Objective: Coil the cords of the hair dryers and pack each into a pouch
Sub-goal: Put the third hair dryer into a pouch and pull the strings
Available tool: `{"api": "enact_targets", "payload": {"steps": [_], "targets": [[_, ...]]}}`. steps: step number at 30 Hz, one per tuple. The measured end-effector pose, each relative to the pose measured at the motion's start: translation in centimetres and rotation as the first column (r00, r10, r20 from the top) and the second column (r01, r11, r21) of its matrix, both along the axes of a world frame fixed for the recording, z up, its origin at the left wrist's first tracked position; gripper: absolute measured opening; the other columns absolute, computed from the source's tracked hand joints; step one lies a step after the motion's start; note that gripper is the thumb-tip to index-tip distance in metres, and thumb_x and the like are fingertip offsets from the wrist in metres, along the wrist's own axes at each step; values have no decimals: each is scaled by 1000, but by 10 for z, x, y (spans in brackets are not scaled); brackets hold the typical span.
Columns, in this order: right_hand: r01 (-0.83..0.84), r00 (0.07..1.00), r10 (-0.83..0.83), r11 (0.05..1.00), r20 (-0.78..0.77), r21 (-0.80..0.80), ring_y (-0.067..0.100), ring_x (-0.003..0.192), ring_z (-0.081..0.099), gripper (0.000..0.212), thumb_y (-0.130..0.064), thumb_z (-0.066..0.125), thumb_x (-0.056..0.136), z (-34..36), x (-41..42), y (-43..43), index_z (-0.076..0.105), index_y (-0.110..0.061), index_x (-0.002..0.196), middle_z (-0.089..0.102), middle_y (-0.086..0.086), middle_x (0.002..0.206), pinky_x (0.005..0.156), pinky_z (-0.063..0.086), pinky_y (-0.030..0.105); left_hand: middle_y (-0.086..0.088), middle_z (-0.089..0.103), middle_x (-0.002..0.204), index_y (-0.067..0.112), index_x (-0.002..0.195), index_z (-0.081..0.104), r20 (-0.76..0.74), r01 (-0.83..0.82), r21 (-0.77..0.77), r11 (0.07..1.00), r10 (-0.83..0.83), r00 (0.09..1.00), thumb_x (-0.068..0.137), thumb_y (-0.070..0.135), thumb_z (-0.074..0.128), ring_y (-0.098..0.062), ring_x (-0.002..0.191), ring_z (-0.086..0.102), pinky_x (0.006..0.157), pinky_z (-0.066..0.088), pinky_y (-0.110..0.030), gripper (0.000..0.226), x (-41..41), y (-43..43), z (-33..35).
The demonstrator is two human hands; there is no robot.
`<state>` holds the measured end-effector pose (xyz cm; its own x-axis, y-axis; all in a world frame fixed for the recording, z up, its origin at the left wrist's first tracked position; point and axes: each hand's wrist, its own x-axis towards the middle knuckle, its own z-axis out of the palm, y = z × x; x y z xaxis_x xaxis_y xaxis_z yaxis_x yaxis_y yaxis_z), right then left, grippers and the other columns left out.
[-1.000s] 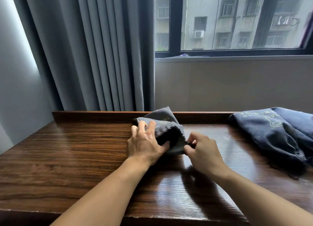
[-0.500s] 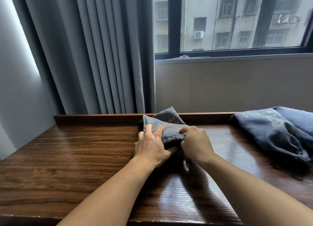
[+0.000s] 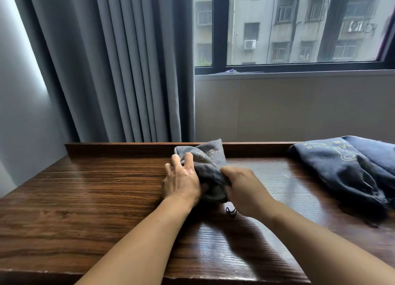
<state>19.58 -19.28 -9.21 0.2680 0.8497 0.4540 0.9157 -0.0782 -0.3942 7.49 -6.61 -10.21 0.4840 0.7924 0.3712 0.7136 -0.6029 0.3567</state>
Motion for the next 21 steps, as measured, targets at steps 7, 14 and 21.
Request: {"api": "enact_targets", "payload": {"steps": [7, 14, 21], "targets": [[59, 998, -55, 988, 35, -142, 26, 98, 58, 40, -7, 47, 77, -16, 14, -5, 66, -25, 106, 63, 2, 103, 86, 48, 37, 4, 38, 129, 38, 139, 41, -14, 295, -37, 955, -296, 955, 75, 43, 81, -26, 121, 52, 106, 45, -34, 76, -37, 13, -2], [-93, 993, 102, 984, 52, -155, 25, 84, 57, 28, -5, 46, 67, -6, 1, -7, 60, -23, 82, 53, -7, 83, 70, 39, 29, -7, 49, 106, 24, 121, 42, 96, 71, 30, 997, -74, 993, 86, 22, 62, -43, 95, 65, 76, 51, -45, 41, -13, -10, -5], [67, 997, -74, 981, -36, -180, 17, 107, 58, 55, -14, 61, 83, -15, 21, -27, 56, -25, 137, 61, -2, 123, 95, 42, 24, 0, 47, 106, 31, 112, 43, 98, 311, -104, 945, -302, 948, 75, 9, 65, -34, 95, 60, 87, 53, -41, 48, -31, 4, -3]]}}
